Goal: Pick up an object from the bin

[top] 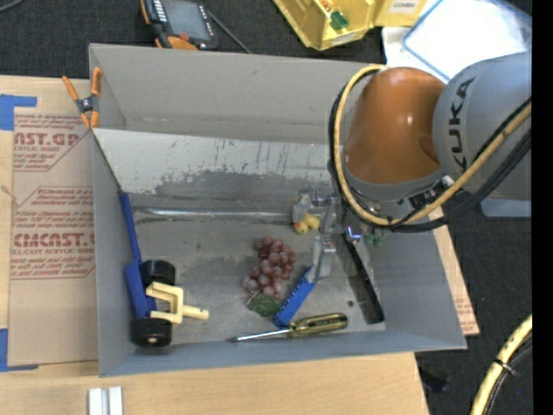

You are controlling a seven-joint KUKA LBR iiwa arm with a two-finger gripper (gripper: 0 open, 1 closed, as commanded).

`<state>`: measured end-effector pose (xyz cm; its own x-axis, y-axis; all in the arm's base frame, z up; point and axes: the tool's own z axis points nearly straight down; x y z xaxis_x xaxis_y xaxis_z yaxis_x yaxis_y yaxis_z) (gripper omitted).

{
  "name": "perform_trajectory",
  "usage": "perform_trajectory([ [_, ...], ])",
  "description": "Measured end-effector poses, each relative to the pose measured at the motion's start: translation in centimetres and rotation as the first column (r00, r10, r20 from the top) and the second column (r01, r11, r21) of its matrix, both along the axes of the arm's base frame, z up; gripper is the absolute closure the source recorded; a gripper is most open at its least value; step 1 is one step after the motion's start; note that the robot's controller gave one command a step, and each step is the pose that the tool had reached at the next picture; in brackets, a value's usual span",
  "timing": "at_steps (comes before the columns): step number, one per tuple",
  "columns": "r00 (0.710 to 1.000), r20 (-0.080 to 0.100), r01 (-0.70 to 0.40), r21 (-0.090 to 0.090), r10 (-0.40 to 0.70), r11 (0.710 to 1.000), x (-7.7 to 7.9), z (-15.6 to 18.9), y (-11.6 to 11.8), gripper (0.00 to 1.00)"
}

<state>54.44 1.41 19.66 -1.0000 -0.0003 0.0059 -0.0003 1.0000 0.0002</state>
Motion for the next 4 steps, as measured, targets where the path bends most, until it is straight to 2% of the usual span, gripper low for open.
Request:
perform_trajectory([
  [1, 1.0, 0.008, 0.0, 0.0, 0.0, 1.0, 0.2, 0.5, 0.0, 0.0],
  [2, 0.997, 0.008, 0.078, 0.002, -0.078, 0.997, -4.8, -8.9, 1.2, 0.0],
  [3, 0.974, 0.026, 0.226, 0.006, -0.227, 0.974, -4.0, -10.2, 1.2, 1.0],
  [4, 0.974, 0.026, 0.227, 0.006, -0.227, 0.974, -4.0, -10.2, 1.2, 1.0],
])
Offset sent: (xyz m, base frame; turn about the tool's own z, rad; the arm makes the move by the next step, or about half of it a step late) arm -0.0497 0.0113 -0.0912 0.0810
